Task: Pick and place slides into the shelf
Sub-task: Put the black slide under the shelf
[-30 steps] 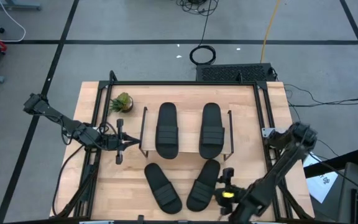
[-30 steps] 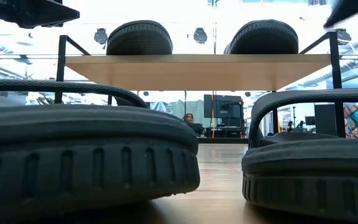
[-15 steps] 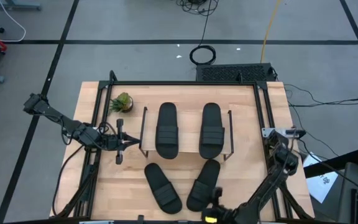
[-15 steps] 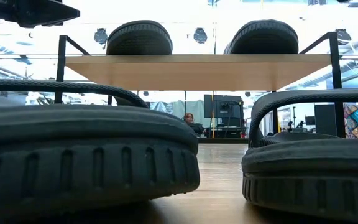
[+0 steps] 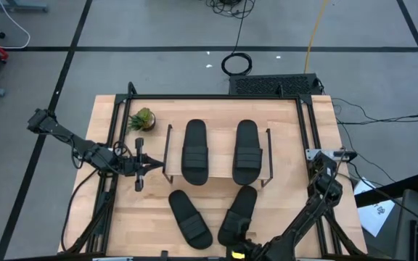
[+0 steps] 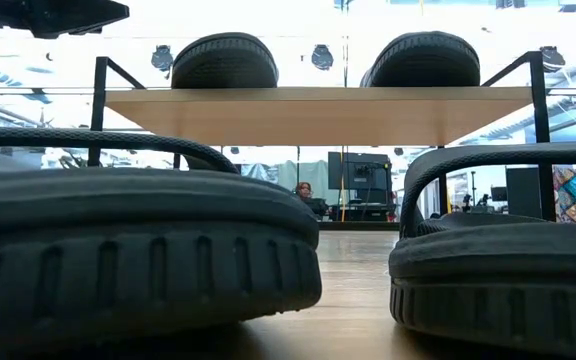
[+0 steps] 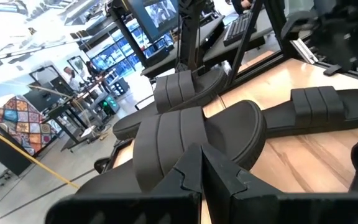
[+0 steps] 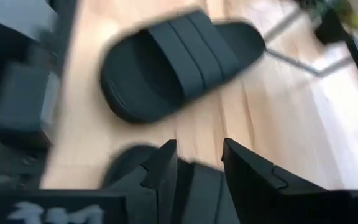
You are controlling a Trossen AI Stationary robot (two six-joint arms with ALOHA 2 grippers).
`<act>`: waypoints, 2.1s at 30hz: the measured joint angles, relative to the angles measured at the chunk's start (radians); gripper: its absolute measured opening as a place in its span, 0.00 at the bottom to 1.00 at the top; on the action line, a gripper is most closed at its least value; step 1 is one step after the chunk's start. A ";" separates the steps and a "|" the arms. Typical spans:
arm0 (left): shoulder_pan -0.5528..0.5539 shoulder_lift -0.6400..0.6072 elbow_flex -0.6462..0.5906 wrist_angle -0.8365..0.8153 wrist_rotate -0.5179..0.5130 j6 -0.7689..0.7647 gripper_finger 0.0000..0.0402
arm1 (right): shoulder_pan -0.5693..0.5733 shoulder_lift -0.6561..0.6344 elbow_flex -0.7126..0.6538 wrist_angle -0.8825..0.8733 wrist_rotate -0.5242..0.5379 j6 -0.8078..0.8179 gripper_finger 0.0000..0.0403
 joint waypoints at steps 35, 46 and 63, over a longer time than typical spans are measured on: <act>-0.001 0.000 0.000 -0.015 0.205 -0.057 0.02 | -0.022 -0.065 0.004 -0.135 -0.215 0.232 0.45; -0.069 0.297 0.004 0.245 0.259 -0.049 0.02 | 0.115 -0.316 -0.131 -0.142 0.162 -0.062 0.03; -0.079 1.023 0.557 0.083 0.014 -0.052 0.02 | 0.037 -0.961 -1.273 1.479 -0.278 -0.800 0.00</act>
